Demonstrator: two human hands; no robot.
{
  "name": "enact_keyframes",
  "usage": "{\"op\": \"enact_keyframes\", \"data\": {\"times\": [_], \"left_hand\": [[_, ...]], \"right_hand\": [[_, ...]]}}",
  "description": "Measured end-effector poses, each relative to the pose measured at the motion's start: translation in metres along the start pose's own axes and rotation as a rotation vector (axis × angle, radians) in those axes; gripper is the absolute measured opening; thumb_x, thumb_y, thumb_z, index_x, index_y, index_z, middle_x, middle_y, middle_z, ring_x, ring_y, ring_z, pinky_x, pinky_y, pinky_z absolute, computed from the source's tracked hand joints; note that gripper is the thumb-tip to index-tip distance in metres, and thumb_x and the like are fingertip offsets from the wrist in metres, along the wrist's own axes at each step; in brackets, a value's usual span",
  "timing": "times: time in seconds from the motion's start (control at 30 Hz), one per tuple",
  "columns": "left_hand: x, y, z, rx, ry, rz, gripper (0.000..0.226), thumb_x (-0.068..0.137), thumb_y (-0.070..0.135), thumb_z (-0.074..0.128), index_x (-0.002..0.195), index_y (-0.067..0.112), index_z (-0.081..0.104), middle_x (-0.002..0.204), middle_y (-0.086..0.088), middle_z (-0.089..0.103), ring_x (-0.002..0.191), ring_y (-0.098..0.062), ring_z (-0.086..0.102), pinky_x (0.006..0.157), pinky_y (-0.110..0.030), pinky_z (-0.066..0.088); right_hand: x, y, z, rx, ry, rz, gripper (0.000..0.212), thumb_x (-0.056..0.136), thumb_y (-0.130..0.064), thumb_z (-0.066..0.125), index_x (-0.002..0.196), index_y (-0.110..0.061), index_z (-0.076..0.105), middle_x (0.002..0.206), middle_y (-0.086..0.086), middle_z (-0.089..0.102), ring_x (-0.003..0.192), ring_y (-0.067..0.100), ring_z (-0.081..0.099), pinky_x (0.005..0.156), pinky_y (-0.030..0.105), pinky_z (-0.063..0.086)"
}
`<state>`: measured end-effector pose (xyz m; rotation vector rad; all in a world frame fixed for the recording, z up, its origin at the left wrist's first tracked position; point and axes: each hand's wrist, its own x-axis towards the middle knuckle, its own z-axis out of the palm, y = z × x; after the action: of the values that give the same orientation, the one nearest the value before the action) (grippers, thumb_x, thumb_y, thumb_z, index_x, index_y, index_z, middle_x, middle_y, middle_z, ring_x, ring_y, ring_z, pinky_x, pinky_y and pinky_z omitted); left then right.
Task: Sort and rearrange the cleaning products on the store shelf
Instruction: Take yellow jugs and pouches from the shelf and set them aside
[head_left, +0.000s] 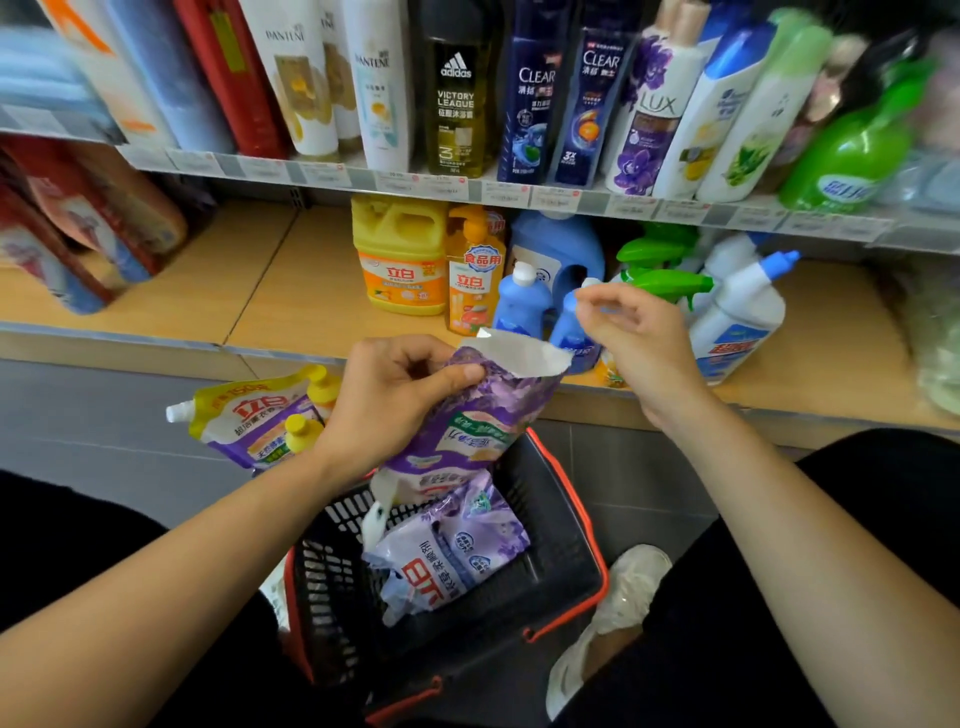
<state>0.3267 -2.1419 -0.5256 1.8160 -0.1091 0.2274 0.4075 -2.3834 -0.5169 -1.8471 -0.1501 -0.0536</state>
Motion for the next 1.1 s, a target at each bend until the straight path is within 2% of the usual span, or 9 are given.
{"op": "enact_keyframes", "data": {"times": [0.13,0.23,0.33,0.47,0.57,0.73,0.83,0.97,1.1], "left_hand": [[-0.002,0.011,-0.008,-0.034,-0.036,-0.028,0.008,0.080,0.020,0.080,0.076,0.014,0.077,0.073,-0.015,0.073,0.063,-0.018,0.063,0.051,-0.035,0.049],[-0.005,0.018,-0.012,-0.034,-0.078,-0.008,0.012,0.077,0.023,0.080,0.077,0.011,0.077,0.072,-0.013,0.074,0.061,-0.018,0.063,0.051,-0.032,0.048],[-0.009,0.020,-0.014,-0.065,-0.083,-0.010,0.013,0.076,0.025,0.080,0.076,0.012,0.077,0.071,-0.017,0.072,0.062,-0.022,0.064,0.049,-0.035,0.048],[-0.011,0.012,-0.009,-0.144,-0.093,-0.041,0.010,0.075,0.023,0.080,0.080,0.014,0.078,0.074,-0.016,0.074,0.064,-0.014,0.065,0.054,-0.020,0.051],[-0.011,-0.007,-0.017,-0.192,-0.133,-0.060,0.019,0.075,0.023,0.081,0.093,0.020,0.078,0.084,-0.004,0.078,0.080,-0.013,0.072,0.068,-0.022,0.058],[-0.026,-0.059,-0.040,0.118,-0.288,-0.201,0.070,0.066,0.042,0.093,0.129,0.033,0.063,0.111,0.013,0.072,0.107,-0.010,0.067,0.082,-0.023,0.056],[-0.043,-0.078,-0.036,0.256,-0.459,-0.204,0.060,0.069,0.037,0.093,0.112,0.057,0.056,0.107,0.031,0.063,0.103,0.004,0.062,0.083,-0.016,0.051],[-0.046,-0.088,-0.038,0.282,-0.290,-0.115,0.026,0.085,0.024,0.081,0.105,0.034,0.069,0.105,0.019,0.070,0.095,-0.006,0.068,0.083,-0.031,0.058],[-0.038,-0.079,-0.061,0.200,0.013,-0.152,0.011,0.094,0.025,0.068,0.095,0.026,0.080,0.074,0.004,0.073,0.063,-0.007,0.058,0.059,-0.032,0.046]], "right_hand": [[-0.027,-0.017,0.019,-0.202,-0.380,-0.212,0.045,0.078,-0.047,0.077,0.120,-0.044,0.062,0.123,-0.026,0.064,0.120,-0.004,0.057,0.100,0.013,0.042],[-0.044,-0.018,0.042,-0.281,-0.521,-0.221,0.080,0.071,-0.047,0.086,0.142,-0.032,0.052,0.137,-0.015,0.055,0.128,-0.002,0.050,0.103,0.016,0.042],[-0.042,-0.022,0.049,-0.303,-0.444,-0.310,0.057,0.074,-0.033,0.087,0.124,-0.018,0.064,0.110,-0.004,0.062,0.105,0.006,0.060,0.088,0.021,0.046],[-0.036,-0.024,0.045,-0.252,-0.397,-0.298,0.024,0.073,-0.021,0.088,0.087,-0.016,0.069,0.078,0.001,0.068,0.069,0.002,0.056,0.061,0.021,0.043],[-0.031,-0.021,0.038,-0.227,-0.354,-0.280,0.020,0.074,-0.019,0.087,0.078,-0.023,0.068,0.070,0.001,0.067,0.063,0.002,0.054,0.059,0.024,0.043],[-0.015,-0.025,0.024,-0.202,-0.236,-0.305,0.025,0.073,-0.022,0.087,0.077,-0.035,0.065,0.071,-0.007,0.068,0.063,0.001,0.058,0.060,0.017,0.047],[-0.006,-0.032,0.021,-0.158,-0.194,-0.297,0.020,0.073,-0.027,0.087,0.078,-0.036,0.069,0.074,0.000,0.072,0.067,0.010,0.063,0.062,0.032,0.054],[0.006,-0.039,0.023,-0.113,-0.114,-0.313,0.023,0.074,-0.027,0.088,0.074,-0.042,0.071,0.077,0.001,0.074,0.068,0.019,0.069,0.059,0.038,0.056],[0.020,-0.039,0.030,-0.017,-0.039,-0.302,0.027,0.077,-0.020,0.085,0.088,-0.038,0.069,0.078,-0.015,0.074,0.068,0.000,0.068,0.059,0.018,0.053]]}}
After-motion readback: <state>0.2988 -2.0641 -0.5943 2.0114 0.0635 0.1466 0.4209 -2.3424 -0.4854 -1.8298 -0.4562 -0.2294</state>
